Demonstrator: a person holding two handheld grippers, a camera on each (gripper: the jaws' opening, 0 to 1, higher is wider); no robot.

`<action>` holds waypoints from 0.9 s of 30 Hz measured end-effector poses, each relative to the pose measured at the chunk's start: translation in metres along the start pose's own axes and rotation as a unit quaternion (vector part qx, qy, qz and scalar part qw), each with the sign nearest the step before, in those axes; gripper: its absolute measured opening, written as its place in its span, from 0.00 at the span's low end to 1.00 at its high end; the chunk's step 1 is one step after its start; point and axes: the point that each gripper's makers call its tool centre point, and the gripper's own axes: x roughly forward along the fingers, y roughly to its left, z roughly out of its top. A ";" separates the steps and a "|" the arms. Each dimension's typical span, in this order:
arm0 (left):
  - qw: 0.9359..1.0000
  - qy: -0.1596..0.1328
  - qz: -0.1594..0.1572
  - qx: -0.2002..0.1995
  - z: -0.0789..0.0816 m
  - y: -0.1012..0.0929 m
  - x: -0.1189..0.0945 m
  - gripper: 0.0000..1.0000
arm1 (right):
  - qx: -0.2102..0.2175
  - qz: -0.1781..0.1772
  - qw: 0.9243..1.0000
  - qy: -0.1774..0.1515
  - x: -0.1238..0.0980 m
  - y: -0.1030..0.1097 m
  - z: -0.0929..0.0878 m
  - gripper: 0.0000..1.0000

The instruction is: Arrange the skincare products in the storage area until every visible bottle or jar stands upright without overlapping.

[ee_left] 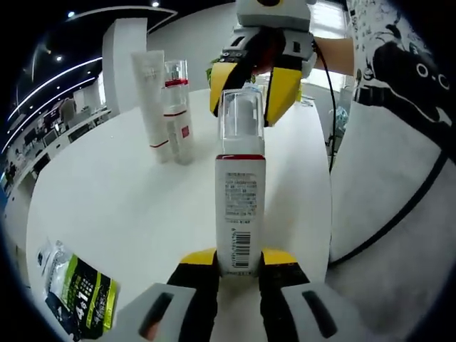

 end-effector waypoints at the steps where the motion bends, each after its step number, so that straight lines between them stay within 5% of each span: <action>1: 1.000 0.000 0.000 0.000 0.000 0.000 0.000 0.20 | -0.001 0.003 1.000 -0.008 0.001 0.001 0.005 0.18; 10: 1.000 -0.006 0.000 -0.006 0.000 -0.002 -0.001 0.20 | -0.023 0.017 0.999 -0.039 0.020 0.010 0.031 0.17; 24: 1.000 -0.014 0.002 -0.004 0.000 -0.003 -0.001 0.21 | -0.026 0.026 0.998 -0.056 0.033 0.018 0.039 0.17; 27: 1.000 -0.026 0.008 -0.009 0.000 -0.003 -0.001 0.21 | -0.048 0.024 0.998 -0.034 0.038 0.022 0.031 0.17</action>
